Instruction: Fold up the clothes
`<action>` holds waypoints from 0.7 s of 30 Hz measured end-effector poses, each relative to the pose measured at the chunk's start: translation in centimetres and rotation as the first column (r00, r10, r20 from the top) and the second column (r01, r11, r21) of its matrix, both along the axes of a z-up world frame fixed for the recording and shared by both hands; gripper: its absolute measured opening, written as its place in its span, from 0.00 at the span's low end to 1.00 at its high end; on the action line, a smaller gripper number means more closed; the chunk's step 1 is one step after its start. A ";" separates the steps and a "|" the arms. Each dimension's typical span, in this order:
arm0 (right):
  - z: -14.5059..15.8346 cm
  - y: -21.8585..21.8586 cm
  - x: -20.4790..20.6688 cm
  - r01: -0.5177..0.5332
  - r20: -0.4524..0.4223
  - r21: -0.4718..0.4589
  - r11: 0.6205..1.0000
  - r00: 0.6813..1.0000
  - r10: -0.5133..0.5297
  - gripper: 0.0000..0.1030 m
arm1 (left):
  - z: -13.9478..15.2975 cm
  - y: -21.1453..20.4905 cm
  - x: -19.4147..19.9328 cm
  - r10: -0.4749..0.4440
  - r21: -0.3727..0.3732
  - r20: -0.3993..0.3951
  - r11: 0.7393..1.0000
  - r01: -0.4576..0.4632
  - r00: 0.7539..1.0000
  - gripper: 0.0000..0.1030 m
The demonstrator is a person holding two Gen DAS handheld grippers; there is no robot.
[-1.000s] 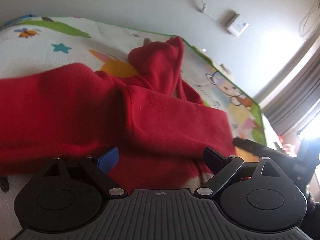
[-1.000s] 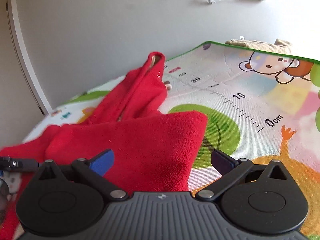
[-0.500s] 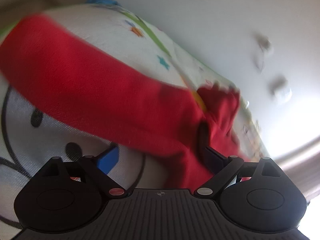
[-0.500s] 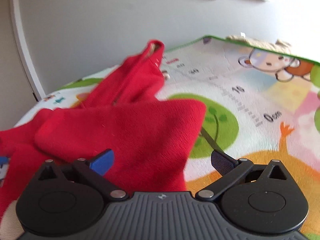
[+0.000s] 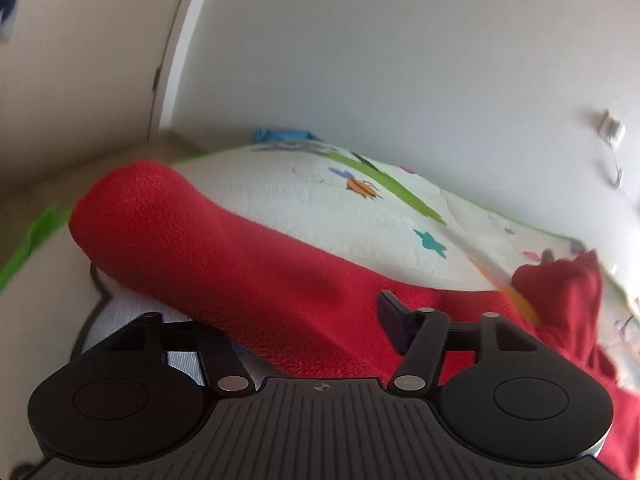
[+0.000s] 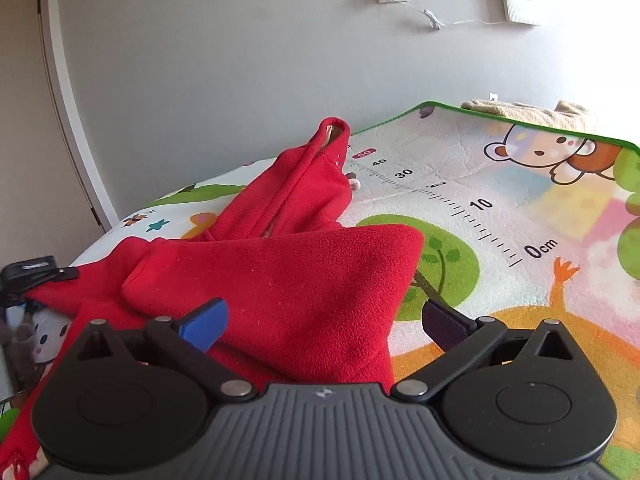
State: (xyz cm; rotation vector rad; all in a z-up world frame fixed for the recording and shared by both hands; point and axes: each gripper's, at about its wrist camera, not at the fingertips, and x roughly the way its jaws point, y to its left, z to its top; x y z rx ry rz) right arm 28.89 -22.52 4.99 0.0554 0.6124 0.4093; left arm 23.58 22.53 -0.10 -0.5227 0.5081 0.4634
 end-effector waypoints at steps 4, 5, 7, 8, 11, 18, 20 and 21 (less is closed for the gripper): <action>0.2 -1.7 -0.7 0.013 0.014 0.015 1.000 1.000 -0.013 1.00 | 2.5 -0.9 1.2 -0.087 0.082 0.017 0.993 0.085 0.996 0.23; 0.3 -2.1 -0.7 0.022 0.015 0.024 0.999 1.000 -0.023 1.00 | 4.1 -2.1 1.7 -0.133 0.116 0.059 0.985 0.125 0.989 0.22; 0.7 -2.9 -0.5 0.046 0.020 0.045 0.998 0.999 -0.047 1.00 | 7.6 -4.8 2.6 -0.252 0.192 0.149 0.956 0.222 0.956 0.22; 0.8 -3.2 -0.4 0.058 0.023 0.059 0.997 0.998 -0.059 1.00 | 9.0 -6.7 3.0 -0.330 0.230 0.181 0.930 0.287 0.926 0.22; 1.3 -4.2 -0.3 0.082 0.023 0.113 0.990 0.996 -0.085 1.00 | 11.5 -12.7 4.4 -0.595 0.320 0.181 0.788 0.526 0.783 0.31; 2.4 -5.7 -0.9 0.091 0.033 0.114 0.989 0.995 -0.095 1.00 | 7.3 -22.6 2.7 -0.870 0.442 -0.122 0.383 0.811 0.478 0.78; 2.5 -6.1 -0.6 0.074 0.006 0.154 0.985 0.997 -0.076 1.00 | 6.2 -22.6 2.9 -0.869 0.432 -0.161 0.364 0.825 0.467 0.80; 2.5 -6.3 -0.3 0.064 -0.012 0.179 0.982 0.998 -0.063 1.00 | 5.7 -22.5 2.9 -0.871 0.418 -0.176 0.356 0.836 0.459 0.81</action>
